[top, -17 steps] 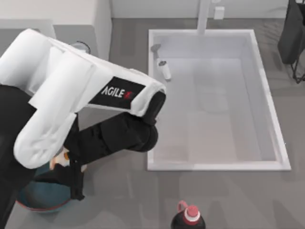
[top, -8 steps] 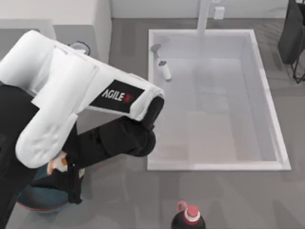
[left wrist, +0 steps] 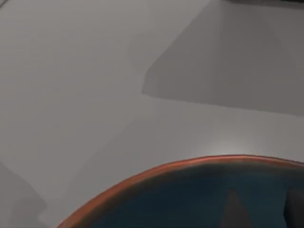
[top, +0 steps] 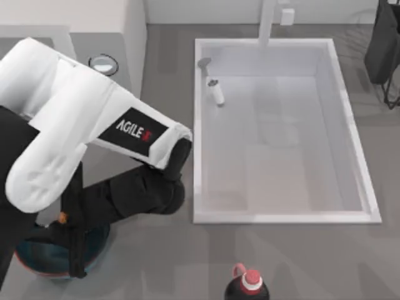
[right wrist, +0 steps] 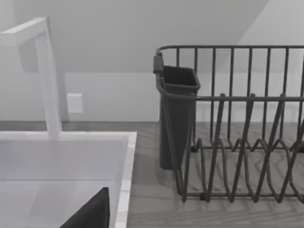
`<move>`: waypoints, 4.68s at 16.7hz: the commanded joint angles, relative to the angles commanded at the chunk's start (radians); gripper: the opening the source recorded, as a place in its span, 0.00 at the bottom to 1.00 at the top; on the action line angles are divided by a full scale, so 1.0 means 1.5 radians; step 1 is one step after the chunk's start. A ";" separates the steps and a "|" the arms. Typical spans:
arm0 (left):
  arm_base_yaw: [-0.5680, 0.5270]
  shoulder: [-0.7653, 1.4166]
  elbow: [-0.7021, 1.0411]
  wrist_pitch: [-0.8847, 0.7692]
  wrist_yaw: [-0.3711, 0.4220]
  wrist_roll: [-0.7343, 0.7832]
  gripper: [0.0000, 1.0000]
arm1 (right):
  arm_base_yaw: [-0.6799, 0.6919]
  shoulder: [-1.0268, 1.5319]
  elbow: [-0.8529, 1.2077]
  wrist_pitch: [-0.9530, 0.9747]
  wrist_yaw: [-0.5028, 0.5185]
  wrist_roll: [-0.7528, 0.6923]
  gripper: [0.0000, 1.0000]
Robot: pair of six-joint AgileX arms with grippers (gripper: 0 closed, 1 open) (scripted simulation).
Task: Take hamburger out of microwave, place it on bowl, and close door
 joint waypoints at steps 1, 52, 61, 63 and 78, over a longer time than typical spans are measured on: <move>0.001 0.001 -0.002 0.003 -0.001 0.001 0.00 | 0.000 0.000 0.000 0.000 0.000 0.000 1.00; 0.370 -1.405 -0.807 0.882 0.435 1.632 1.00 | 0.000 0.000 0.000 0.000 0.000 0.000 1.00; 0.415 -1.578 -0.886 1.042 0.473 1.829 1.00 | 0.000 0.000 0.000 0.000 0.000 0.000 1.00; 0.415 -1.578 -0.886 1.042 0.473 1.829 1.00 | 0.000 0.000 0.000 0.000 0.000 0.000 1.00; 0.415 -1.578 -0.886 1.042 0.473 1.829 0.00 | 0.000 0.000 0.000 0.000 0.000 0.000 1.00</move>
